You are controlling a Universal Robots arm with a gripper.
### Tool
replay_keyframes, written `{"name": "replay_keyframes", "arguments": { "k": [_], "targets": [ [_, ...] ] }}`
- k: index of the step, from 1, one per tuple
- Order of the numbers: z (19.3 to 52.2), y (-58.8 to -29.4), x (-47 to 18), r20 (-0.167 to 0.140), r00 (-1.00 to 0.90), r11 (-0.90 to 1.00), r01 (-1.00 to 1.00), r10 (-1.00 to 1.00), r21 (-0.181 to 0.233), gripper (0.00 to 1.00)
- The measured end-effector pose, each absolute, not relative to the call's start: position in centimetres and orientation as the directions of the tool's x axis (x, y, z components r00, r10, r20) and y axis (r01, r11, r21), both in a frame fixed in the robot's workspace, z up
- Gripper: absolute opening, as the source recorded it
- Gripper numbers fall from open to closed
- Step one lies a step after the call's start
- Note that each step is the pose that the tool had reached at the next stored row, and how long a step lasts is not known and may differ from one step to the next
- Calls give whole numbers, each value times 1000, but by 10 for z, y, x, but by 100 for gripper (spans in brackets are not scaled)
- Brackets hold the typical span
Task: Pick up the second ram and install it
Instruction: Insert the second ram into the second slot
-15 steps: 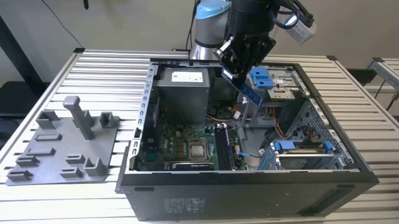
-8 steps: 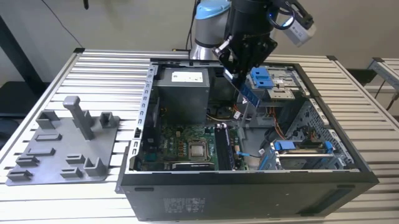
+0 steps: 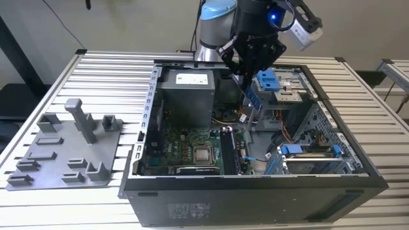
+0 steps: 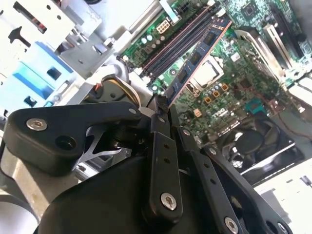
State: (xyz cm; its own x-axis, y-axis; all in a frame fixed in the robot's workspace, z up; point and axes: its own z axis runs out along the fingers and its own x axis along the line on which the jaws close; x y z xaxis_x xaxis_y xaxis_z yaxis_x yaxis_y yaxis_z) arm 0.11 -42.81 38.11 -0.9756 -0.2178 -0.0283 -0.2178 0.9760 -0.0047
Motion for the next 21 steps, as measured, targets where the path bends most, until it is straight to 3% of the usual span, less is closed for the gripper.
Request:
{"name": "replay_keyframes", "arguments": {
  "k": [21],
  "targets": [
    [380,-428,1,-28,-998,999,51,51,-5,14]
  ]
}}
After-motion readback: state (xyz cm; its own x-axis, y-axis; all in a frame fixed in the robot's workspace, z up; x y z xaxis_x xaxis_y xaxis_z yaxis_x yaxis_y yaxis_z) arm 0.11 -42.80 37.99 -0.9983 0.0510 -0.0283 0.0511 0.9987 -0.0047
